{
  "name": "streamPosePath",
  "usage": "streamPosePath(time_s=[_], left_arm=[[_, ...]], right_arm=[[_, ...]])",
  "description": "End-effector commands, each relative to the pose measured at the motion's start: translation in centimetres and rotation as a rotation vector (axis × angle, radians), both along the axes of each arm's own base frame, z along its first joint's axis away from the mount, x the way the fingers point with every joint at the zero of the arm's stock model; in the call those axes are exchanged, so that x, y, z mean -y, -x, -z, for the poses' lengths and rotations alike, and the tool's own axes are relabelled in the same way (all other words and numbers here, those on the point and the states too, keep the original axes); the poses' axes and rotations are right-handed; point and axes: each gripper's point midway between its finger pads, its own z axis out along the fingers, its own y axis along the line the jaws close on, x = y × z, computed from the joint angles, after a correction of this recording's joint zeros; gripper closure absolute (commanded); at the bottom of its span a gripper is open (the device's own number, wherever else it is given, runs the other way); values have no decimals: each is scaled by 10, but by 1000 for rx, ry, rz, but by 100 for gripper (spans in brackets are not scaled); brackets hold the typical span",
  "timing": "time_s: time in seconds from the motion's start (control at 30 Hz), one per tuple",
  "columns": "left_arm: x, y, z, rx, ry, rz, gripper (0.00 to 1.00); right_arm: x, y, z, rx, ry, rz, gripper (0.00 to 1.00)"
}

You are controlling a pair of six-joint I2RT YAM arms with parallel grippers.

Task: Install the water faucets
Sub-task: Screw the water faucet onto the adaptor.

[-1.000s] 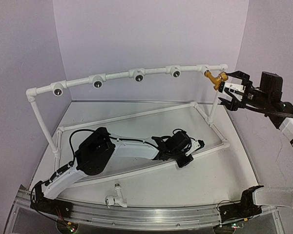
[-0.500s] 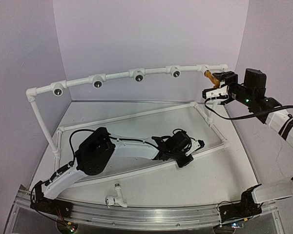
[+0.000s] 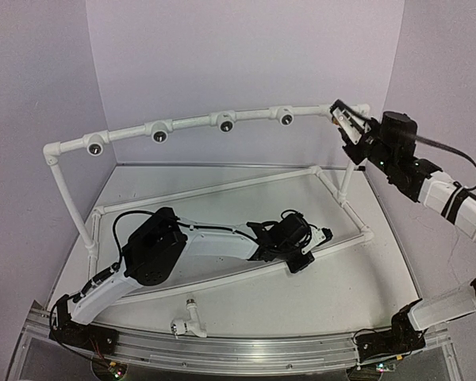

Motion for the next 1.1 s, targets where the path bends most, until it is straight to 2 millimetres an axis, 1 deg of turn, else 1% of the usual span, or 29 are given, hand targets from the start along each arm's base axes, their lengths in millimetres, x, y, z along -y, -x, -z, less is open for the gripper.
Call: streamPosePath(time_s=[0.0,0.07,0.1,0.13,0.17,0.23,0.27,0.3,0.33,0.37,0.4,0.43,0.47,0.5,0.53,0.6,0.67,0.77,0.83,0.87,0.97,1.07], left_arm=[[-106,92,164,-296,-530,121,100],[-106,92,164,-296,-529,119,100],[-106,92,163,-296,-529,118,100],[-106,92,163,-295,-530,118,100],[-107,92,164,-296,-531,119,100],[-108,93,164,-297,-533,123,100],[-108,93,164,-298,-533,122,100],[-108,93,164,-299,-534,123,100],[-108,93,164,-299,-533,124,100],[-108,93,164,-299,-533,124,100],[-108,93,164,-300,-532,124,100],[-107,93,164,-300,-531,124,100],[-107,93,164,-300,-531,124,100],[-107,93,164,-299,-530,125,100],[-107,93,164,-299,-531,125,100],[-108,93,164,-300,-532,125,100],[-108,94,164,-301,-532,126,100],[-107,93,163,-301,-529,128,100],[-106,93,163,-300,-527,128,100],[-106,93,163,-300,-527,128,100],[-106,93,163,-300,-526,125,100],[-106,93,163,-298,-528,125,100]], right_arm=[[37,-15,0,-184,-1184,259,100],[26,-15,18,-350,-1667,233,100],[14,-15,23,-449,-1859,174,100],[2,-15,21,-540,-2030,68,100],[-8,-13,13,-605,-2181,-61,99],[-18,-5,-16,-657,-2358,-374,91],[-18,1,-30,-662,-2393,-508,86],[-18,8,-43,-659,-2390,-595,79],[-21,15,-52,-649,-2336,-642,68],[-23,23,-62,-624,-2253,-683,57],[-27,33,-70,-564,-2107,-704,48],[-30,42,-72,-508,-1950,-682,39],[-33,44,-66,-491,-1821,-596,31],[-32,44,-53,-478,-1669,-474,25],[-26,43,-39,-461,-1502,-336,20],[-6,46,-15,-432,-1201,-126,14],[15,54,10,-392,-886,-13,9],[38,66,37,-343,-448,50,5],[46,74,47,-316,-110,15,5],[45,78,46,-288,24,-28,5],[31,86,23,-118,318,-173,2],[18,83,3,49,611,-277,2]])
